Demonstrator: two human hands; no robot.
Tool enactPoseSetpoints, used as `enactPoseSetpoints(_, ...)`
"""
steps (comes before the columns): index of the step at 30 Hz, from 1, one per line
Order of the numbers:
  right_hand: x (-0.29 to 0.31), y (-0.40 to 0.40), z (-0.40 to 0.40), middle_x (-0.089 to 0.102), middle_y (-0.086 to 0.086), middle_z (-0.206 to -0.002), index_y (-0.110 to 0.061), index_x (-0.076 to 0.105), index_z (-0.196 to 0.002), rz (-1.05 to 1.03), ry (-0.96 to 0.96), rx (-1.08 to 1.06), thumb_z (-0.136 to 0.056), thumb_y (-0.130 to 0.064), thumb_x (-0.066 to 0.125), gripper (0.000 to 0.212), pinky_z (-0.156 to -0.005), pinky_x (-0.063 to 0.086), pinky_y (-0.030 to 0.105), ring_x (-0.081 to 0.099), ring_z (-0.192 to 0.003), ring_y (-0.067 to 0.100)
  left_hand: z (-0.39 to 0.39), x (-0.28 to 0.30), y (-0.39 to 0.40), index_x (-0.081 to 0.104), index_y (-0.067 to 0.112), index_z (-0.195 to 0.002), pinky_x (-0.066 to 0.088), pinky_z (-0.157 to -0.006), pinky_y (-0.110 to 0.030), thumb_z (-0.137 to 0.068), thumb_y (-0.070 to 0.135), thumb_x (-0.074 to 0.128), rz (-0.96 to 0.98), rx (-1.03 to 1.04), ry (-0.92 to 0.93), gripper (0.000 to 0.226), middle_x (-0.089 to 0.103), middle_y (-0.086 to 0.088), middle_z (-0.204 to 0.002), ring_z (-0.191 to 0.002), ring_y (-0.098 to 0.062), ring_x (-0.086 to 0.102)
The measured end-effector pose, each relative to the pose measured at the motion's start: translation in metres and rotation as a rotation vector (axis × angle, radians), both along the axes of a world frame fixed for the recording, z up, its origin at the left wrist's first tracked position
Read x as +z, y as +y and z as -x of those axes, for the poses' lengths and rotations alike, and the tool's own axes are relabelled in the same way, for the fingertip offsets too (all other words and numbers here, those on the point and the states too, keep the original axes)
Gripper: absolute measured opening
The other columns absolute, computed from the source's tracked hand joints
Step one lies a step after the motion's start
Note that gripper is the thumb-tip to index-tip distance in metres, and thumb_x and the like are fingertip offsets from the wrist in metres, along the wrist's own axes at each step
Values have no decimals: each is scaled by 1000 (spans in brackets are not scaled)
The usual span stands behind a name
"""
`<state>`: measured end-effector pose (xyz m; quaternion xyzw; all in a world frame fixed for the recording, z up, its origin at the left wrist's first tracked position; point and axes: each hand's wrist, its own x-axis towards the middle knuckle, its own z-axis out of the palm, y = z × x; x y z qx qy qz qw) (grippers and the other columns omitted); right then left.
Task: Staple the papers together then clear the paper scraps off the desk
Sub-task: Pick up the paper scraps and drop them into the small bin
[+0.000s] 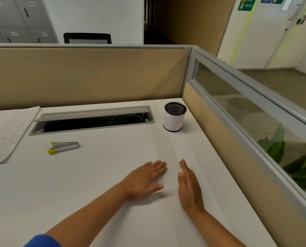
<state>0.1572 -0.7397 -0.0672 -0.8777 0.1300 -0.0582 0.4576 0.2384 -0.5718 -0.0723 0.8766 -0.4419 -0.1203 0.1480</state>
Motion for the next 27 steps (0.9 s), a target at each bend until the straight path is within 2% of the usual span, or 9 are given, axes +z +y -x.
enactPoseSetpoints(3, -1, -1, -1, 30, -6, -153, -24, 24, -146, 20, 3, 5, -99, -27, 29, 48, -118, 21, 38, 22, -143, 13, 24, 1, 14, 14, 27, -147, -3, -115, -16, -79, 73, 7, 84, 67, 67, 83, 7, 15, -155, -140, 6, 0)
enactPoseSetpoints(5, -1, 0, -1, 29, -4, -153, -23, 24, -146, 41, 16, 15, -99, -24, 32, 48, -119, 20, 37, 21, -143, 14, 35, 4, 20, 19, 30, -146, 6, -114, -12, -80, 69, 16, 206, 241, 118, 76, 18, 16, -153, -135, 10, 12)
enactPoseSetpoints(8, 1, 2, 1, 29, -1, -153, -19, 25, -146, 112, 24, 47, -99, -23, 34, 49, -119, 18, 35, 21, -143, 14, 39, 14, 24, 22, 24, -145, 7, -106, -4, -92, 45, 42, 262, 403, 73, 61, 25, 10, -152, -137, 1, 20)
enactPoseSetpoints(10, 3, 4, 2, 29, 0, -152, -16, 25, -146, 166, 18, 64, -99, -22, 36, 49, -119, 17, 33, 23, -142, 14, 37, 19, 20, 23, 18, -146, 10, -104, -9, -94, 25, 47, 188, 372, 34, 57, 26, 5, -152, -138, -10, 22)
enactPoseSetpoints(13, 4, 4, 4, 31, 2, -152, -14, 27, -145, 210, 18, 82, -98, -22, 37, 48, -119, 18, 33, 25, -141, 15, 33, 25, 6, 32, 14, -141, 32, -103, -23, -92, 11, 43, 36, 318, -49, 50, 33, 1, -147, -130, -18, 31)
enactPoseSetpoints(17, 3, 5, 5, 30, 2, -152, -17, 26, -145, 214, 41, 97, -98, -26, 36, 49, -119, 18, 33, 23, -141, 16, 33, 23, -2, 48, 13, -130, 48, -84, -36, -85, -6, 40, -102, 217, -167, 49, 46, -4, -132, -113, -23, 42)
enactPoseSetpoints(20, 3, 4, 4, 29, 2, -152, -18, 26, -145, 216, 38, 99, -97, -32, 31, 50, -119, 16, 32, 21, -142, 16, 38, 20, -3, 69, 17, -92, 49, -51, -22, -70, 3, 70, -78, 165, -343, 27, 63, 4, -89, -77, -13, 55)
enactPoseSetpoints(22, 3, 3, 4, 30, 3, -152, -18, 26, -145, 227, 40, 99, -95, -35, 28, 53, -119, 15, 30, 21, -142, 17, 38, 16, -1, 68, 22, -64, 38, -35, -16, -50, 8, 82, -140, 147, -372, 25, 58, 10, -62, -56, -7, 52)
enactPoseSetpoints(27, 3, 4, 5, 33, 3, -151, -18, 29, -144, 217, 33, 83, -86, -43, 21, 64, -118, 16, 29, 24, -142, 18, 35, 15, -4, 67, 22, -52, 40, -36, -17, -47, 9, 86, -82, 226, -333, 23, 55, 10, -51, -47, -7, 52)
